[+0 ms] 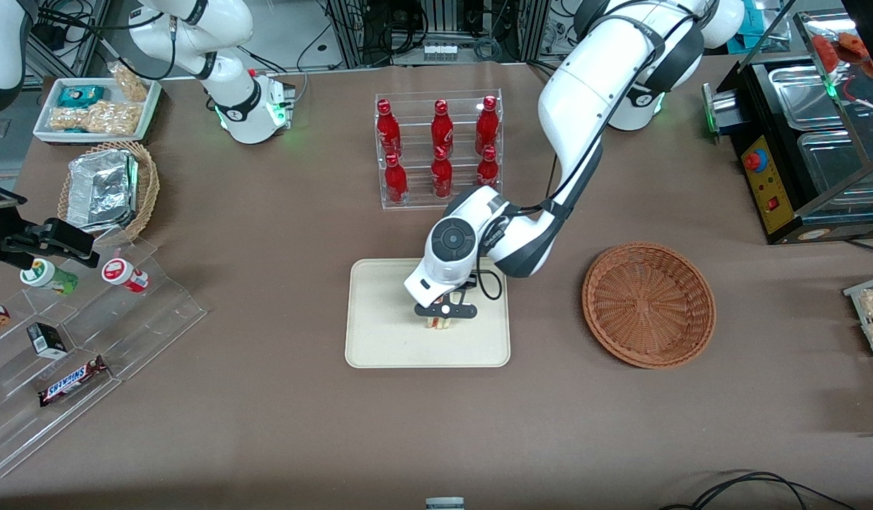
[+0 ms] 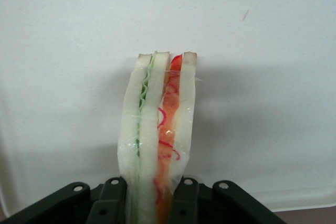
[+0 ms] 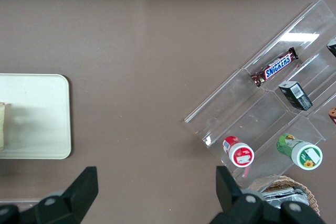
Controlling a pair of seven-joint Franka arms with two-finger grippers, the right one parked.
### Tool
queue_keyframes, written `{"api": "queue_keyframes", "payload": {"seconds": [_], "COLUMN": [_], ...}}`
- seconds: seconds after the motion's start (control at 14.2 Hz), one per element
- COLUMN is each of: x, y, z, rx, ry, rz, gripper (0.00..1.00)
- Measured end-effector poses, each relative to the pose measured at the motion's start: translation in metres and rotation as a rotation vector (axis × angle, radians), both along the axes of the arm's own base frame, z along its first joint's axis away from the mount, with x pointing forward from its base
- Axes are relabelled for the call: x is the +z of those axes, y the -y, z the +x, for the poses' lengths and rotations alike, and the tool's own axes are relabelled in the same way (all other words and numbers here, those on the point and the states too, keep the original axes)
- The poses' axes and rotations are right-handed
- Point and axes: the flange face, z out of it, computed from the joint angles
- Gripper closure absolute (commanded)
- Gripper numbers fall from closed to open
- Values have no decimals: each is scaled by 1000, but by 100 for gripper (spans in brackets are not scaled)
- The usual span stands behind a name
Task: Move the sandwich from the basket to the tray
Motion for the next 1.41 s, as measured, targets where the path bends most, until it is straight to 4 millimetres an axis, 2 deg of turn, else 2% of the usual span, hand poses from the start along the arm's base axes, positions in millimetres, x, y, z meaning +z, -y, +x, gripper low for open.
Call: {"api": "queue_keyframes", "payload": {"seconds": [0.21,0.28,0.35,0.42,0.49,0.56,0.77,1.06,1.2,1.27,1.41], "x": [-5,-5,-5,-5,-4,-4,-3,3,24,42,84], "y": [13,13,13,13,13,13,14,10,7,4,-17], "z": [-2,-2,-1,0,1,2,3,5,10,13,19], "rx": [22,29,33,37,41,47,116,124,127,130,146], "ry": [3,4,5,6,7,9,13,21,22,24,8], "rz": [-6,-8,-8,-8,-8,-10,-11,31,45,52,95], "gripper": [69,61,60,46,7,0,0,0,0,0,0]}}
